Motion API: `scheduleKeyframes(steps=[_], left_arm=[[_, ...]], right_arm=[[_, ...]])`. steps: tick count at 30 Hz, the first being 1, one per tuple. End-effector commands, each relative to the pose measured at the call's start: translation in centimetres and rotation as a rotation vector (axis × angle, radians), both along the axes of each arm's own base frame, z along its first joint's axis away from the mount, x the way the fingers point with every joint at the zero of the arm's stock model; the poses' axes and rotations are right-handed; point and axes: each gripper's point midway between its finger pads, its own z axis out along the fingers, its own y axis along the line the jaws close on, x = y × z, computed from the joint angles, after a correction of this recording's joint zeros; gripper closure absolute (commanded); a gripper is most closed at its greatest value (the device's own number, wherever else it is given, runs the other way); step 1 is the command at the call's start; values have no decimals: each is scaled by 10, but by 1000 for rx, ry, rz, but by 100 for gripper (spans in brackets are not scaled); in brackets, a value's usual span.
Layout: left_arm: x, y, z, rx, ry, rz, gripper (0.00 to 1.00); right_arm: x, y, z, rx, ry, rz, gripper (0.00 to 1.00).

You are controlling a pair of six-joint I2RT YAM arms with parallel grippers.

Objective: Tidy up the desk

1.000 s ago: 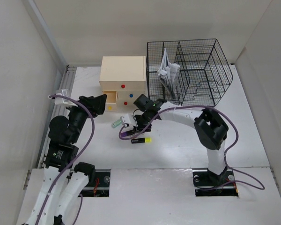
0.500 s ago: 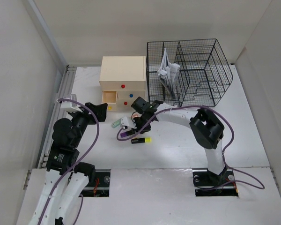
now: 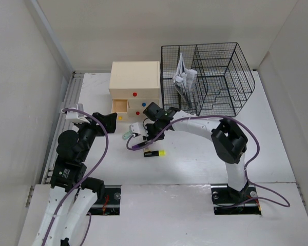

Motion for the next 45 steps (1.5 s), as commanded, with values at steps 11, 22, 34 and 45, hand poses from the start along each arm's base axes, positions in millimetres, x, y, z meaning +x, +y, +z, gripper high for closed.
scheduleKeyframes(steps=[11, 22, 34, 45], left_arm=[[-6, 10, 19, -19, -87, 45, 18], [-5, 13, 19, -19, -86, 64, 18], [-6, 17, 21, -22, -95, 84, 17], [-6, 17, 21, -22, -95, 84, 17]], right_arm=[[39, 61, 193, 405, -241, -67, 100], [83, 131, 256, 663, -298, -154, 100], [98, 168, 212, 657, -269, -175, 100], [99, 163, 205, 638, -267, -199, 55]])
